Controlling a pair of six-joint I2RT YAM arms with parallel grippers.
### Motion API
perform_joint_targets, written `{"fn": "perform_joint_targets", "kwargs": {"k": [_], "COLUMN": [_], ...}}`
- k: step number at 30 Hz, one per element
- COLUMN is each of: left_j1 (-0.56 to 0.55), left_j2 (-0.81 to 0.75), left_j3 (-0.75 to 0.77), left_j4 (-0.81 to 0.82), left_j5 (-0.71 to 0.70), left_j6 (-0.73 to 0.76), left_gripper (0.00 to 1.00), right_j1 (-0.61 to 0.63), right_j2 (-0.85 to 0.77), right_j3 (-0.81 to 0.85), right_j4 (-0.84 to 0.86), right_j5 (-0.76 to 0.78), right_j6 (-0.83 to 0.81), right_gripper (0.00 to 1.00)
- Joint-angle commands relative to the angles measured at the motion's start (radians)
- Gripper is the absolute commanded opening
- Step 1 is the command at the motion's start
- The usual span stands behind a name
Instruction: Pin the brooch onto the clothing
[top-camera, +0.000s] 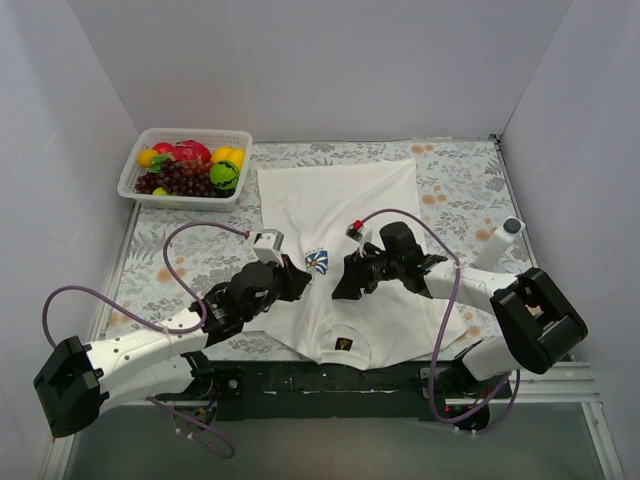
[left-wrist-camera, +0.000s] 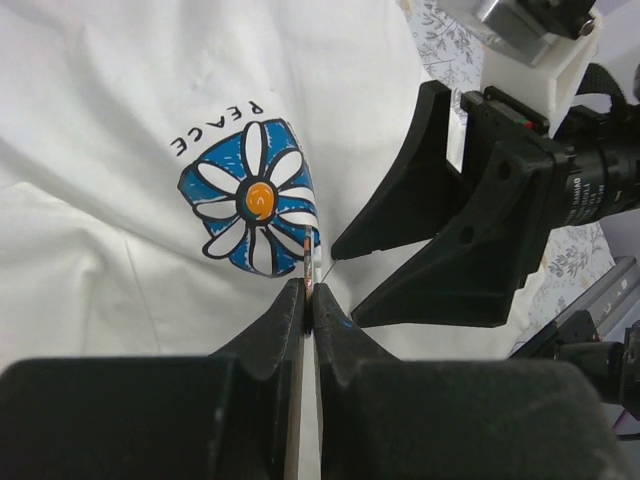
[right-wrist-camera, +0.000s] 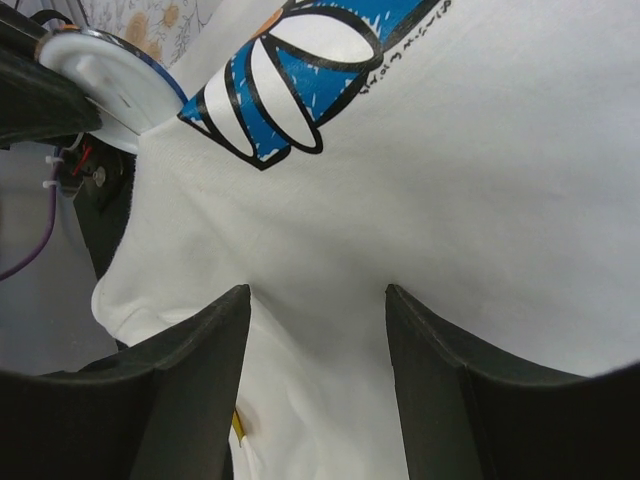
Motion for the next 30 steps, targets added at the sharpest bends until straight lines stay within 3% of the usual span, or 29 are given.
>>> {"fn": "perform_joint_targets", "kwargs": {"k": [1, 8, 12, 21, 30], "left_j1": [0.022, 0.039, 0.046, 0.069, 0.071], "left_j2": [-0.051, -0.064, -0.059, -0.073, -0.12], "left_j3": [-0.02, -0.029, -0.028, -0.035, -0.048], "left_j4": [0.077, 0.101, 0.08, 0.091, 0.129], "left_j5": [0.071, 0.119, 0.133, 0.246, 0.396], "left_j6": [0.002, 0.011, 0.043, 0.13, 0.255], "left_gripper": [0.0, 0.0, 0.0, 0.0, 0.0], "right_j1": [0.01, 0.014, 0.014, 0.014, 0.013], "right_j2": [0.019, 0.032, -0.055, -0.272, -0.304], "right_j3": [0.035, 0.03, 0.041, 0.051, 0.008], "right_j4": [0.02, 0.017, 0.002, 0.037, 0.176], "right_j5": [0.021, 0.021, 0.038, 0.069, -0.17], "right_j6": [-0.021, -0.038, -0.07, -0.178, -0.277], "right_gripper": [0.63, 0.62, 0.65, 0.85, 0.91]}}
